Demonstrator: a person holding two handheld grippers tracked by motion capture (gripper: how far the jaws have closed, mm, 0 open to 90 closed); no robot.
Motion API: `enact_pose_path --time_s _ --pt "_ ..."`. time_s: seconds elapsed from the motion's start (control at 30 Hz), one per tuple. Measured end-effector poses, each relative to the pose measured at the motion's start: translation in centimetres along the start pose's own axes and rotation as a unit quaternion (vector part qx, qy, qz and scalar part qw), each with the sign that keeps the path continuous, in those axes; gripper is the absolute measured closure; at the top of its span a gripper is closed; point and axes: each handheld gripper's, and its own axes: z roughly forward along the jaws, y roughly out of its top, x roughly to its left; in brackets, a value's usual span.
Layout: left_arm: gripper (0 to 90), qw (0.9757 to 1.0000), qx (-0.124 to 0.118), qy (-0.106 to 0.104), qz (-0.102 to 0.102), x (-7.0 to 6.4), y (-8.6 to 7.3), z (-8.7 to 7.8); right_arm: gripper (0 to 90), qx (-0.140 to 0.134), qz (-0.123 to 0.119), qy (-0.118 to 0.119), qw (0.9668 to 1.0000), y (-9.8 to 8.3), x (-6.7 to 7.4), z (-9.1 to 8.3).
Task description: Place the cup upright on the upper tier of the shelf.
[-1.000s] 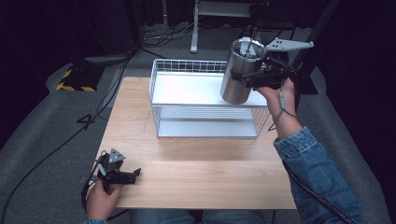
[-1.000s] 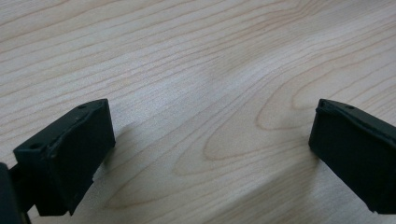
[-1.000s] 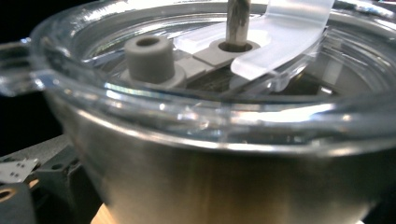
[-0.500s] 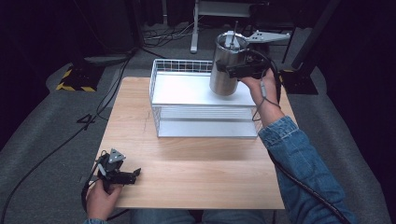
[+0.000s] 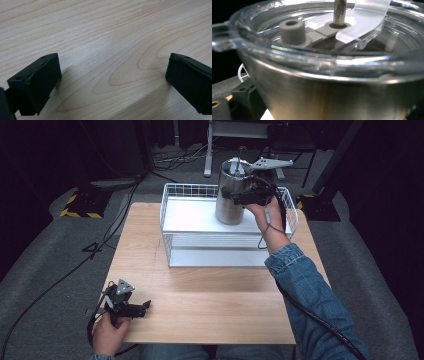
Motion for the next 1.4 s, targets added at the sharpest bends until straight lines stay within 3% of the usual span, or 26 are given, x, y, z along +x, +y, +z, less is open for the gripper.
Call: enact_pose_path --time_s 0.4,1.07,1.23,1.4 --pt "0.6 1.0 0.0 0.0 0.0 0.0 0.0 0.0 3.6 0.009 0.0 0.0 1.0 -0.71 -0.2 0.68" --pt "0.6 1.0 0.0 0.0 0.0 0.0 0.0 0.0 3.0 -0.001 -0.002 0.003 1.0 -1.0 -0.46 0.75" --pt "0.6 1.0 0.0 0.0 0.0 0.0 0.0 0.0 0.0 0.0 0.011 -0.003 0.9999 -0.97 -0.43 0.9" --pt "0.6 1.0 0.0 0.0 0.0 0.0 0.0 0.0 0.0 0.004 0.007 -0.01 0.9999 -0.83 -0.29 0.78"
